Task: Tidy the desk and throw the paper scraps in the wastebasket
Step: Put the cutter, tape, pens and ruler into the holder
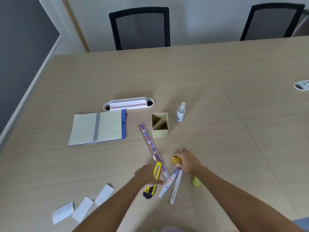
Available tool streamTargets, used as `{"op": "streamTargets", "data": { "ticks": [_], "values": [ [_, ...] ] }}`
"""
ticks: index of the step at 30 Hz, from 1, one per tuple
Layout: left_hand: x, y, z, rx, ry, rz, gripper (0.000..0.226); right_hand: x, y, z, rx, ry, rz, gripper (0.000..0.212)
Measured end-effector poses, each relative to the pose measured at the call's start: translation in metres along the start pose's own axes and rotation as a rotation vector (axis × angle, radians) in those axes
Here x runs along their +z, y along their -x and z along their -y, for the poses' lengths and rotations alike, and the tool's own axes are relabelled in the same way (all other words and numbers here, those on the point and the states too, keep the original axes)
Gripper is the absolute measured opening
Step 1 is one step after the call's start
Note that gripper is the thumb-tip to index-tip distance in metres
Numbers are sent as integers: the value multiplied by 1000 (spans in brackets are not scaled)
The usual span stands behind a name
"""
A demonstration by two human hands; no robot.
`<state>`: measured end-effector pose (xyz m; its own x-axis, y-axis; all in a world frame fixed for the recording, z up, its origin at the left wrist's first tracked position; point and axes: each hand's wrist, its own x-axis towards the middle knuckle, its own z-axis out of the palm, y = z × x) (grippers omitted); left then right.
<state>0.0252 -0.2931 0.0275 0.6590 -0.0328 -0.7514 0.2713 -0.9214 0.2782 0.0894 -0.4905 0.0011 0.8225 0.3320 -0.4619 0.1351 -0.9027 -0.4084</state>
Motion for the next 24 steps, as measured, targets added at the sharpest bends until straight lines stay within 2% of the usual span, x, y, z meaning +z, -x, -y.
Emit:
{"op": "streamTargets", "data": {
  "ticks": [4, 7, 9, 11, 13, 15, 19, 21, 24],
  "values": [
    [25, -1, 10, -6, -103, -162, 40, 7, -1, 4, -39, 63, -66, 37],
    [7, -3, 22, 62, 144, -143, 18, 0, -3, 0, -50, -31, -104, 33],
    [-21, -1, 30, 110, 441, -173, 19, -17, -2, 4, -21, -237, -259, 24],
    [-63, 4, 26, 148, 704, -296, 17, -41, -7, 13, 10, -526, -472, 17],
    [-110, 10, 16, 189, 803, -412, 11, -62, -19, 27, -14, -782, -596, 7],
    [-154, 15, 5, 226, 710, -418, 17, -75, -36, 40, -90, -773, -657, 7],
    [-204, 13, -15, 250, 190, -363, 27, -70, -65, 58, -204, -479, -627, 18],
    [-212, 3, -25, 241, -22, -375, 27, -59, -77, 57, -216, -284, -549, 19],
    [-214, -20, -38, 207, -221, -420, 20, -56, -81, 54, -190, -190, -433, 24]
  ]
}}
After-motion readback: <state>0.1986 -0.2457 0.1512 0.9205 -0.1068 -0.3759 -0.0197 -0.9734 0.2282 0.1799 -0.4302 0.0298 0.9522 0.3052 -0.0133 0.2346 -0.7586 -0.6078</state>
